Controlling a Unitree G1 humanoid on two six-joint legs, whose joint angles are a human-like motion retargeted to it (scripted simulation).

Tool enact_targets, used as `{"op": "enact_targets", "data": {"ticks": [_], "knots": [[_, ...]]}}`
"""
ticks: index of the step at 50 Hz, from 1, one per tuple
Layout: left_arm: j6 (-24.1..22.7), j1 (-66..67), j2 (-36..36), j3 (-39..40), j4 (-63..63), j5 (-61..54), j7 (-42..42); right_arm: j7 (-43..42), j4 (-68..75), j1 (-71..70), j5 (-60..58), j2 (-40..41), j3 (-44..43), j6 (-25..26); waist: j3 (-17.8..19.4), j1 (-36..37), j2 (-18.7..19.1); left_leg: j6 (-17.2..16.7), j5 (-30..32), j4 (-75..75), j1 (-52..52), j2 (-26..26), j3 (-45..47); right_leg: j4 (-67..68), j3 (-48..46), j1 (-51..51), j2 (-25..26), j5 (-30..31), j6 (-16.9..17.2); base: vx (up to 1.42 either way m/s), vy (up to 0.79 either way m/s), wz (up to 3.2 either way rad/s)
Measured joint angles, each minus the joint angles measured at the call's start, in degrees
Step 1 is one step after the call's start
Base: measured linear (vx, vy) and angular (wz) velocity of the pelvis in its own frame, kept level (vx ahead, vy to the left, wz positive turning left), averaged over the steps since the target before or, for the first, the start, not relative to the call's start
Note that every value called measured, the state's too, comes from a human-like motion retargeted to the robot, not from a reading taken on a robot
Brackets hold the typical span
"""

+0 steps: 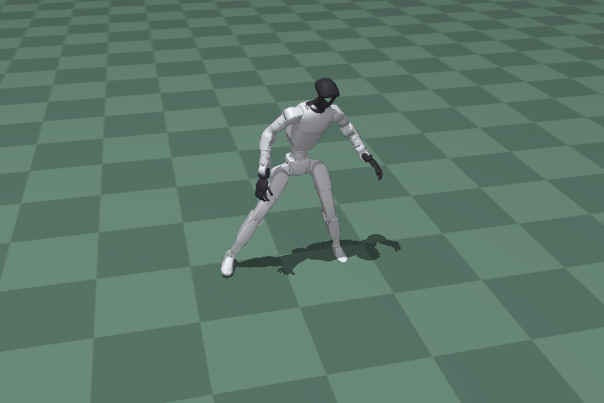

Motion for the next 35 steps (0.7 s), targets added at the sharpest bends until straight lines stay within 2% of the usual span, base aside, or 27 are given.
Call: {"op": "enact_targets", "data": {"ticks": [3,5,8,11,14,16,18,22,27,32,35], "knots": [[0.0,-0.3,0.6,1.4,2.1,-4.1,3.5,-1.7,0.1,1.3,0.4,-0.5,-2.2,0.2,0.9,1.1,0.6,-1.6,-0.5,3.5,-2.4,1.8,-0.5,1.1,2.5,-2.0,-3.4,4.8,1.0,-0.12,-0.63,-0.18],[0.0,1.0,-0.8,4.2,3.5,-7.8,6.3,-3.6,0.1,1.5,0.5,-1.2,-3.3,0.3,1.4,1.8,1.7,-3.7,1.0,2.5,-1.4,4.6,-0.2,2.0,4.2,-2.8,-3.1,4.2,1.5,-0.09,-0.72,-0.62],[0.6,6.1,-5.5,11.0,4.9,-11.4,7.9,-6.7,0.1,1.2,0.7,-2.2,-4.7,0.0,1.3,1.2,5.2,-7.2,7.1,-4.9,4.1,11.8,1.9,3.6,5.3,-2.8,1.8,-2.2,0.7,-0.05,-0.79,-0.88],[1.7,12.0,-12.6,16.5,6.5,-12.0,5.8,-7.9,0.1,0.4,1.4,-3.3,-6.4,-0.5,-0.2,-2.6,9.6,-9.1,15.8,-14.7,10.3,19.3,10.6,7.3,5.8,-4.3,8.2,-7.3,-2.1,0.0,-0.74,-0.62],[2.1,16.1,-20.6,17.4,8.6,-10.0,1.8,-6.8,0.2,-0.2,4.1,-4.6,-8.5,-1.3,-2.4,-8.1,13.1,-11.2,21.2,-22.0,14.9,21.4,22.3,9.7,5.3,-5.7,12.6,-9.7,-4.8,0.03,-0.62,-0.14],[1.8,17.5,-24.9,15.2,9.9,-7.5,-0.5,-5.8,0.6,0.0,7.3,-5.3,-10.2,-1.8,-4.0,-11.2,14.4,-12.2,20.8,-23.6,16.3,19.2,25.8,8.8,4.5,-5.4,14.0,-10.2,-5.8,0.04,-0.54,0.05],[1.6,18.2,-27.7,11.8,10.2,-4.3,-1.9,-5.6,1.3,0.5,10.9,-5.7,-12.1,-2.1,-5.3,-13.3,14.7,-11.7,18.4,-22.3,16.3,15.8,26.8,7.1,3.9,-4.5,14.6,-10.2,-6.0,0.04,-0.5,0.06],[1.9,18.1,-28.9,5.6,8.5,2.5,-2.4,-7.7,5.0,1.5,14.6,-5.0,-14.5,-1.6,-7.4,-13.6,13.4,-7.3,11.4,-15.7,14.8,8.7,27.3,4.3,4.0,-3.0,15.9,-9.9,-5.2,0.03,-0.48,-0.18],[2.3,16.1,-27.2,3.2,5.6,5.8,-1.9,-10.5,11.7,1.3,13.1,-2.1,-13.1,0.8,-9.2,-9.4,10.3,-3.0,4.4,-10.0,13.3,1.1,27.2,0.7,5.2,-0.9,19.4,-9.0,-3.4,0.03,-0.45,-0.45],[2.0,11.7,-25.2,3.2,3.4,6.5,-1.6,-8.7,13.8,2.2,12.0,2.3,-9.8,1.6,-10.5,-3.8,6.3,-1.3,1.1,-10.8,11.8,-9.5,19.0,-2.1,5.6,1.2,22.5,-7.6,0.5,0.03,-0.34,-0.23],[1.9,8.6,-24.0,3.2,2.3,7.4,-1.9,-6.4,12.2,3.4,11.4,4.9,-7.5,1.2,-11.1,-0.3,4.0,-0.3,3.2,-15.0,12.0,-15.2,9.4,-3.3,5.4,2.1,24.6,-7.1,2.7,0.04,-0.27,-0.06]]}}
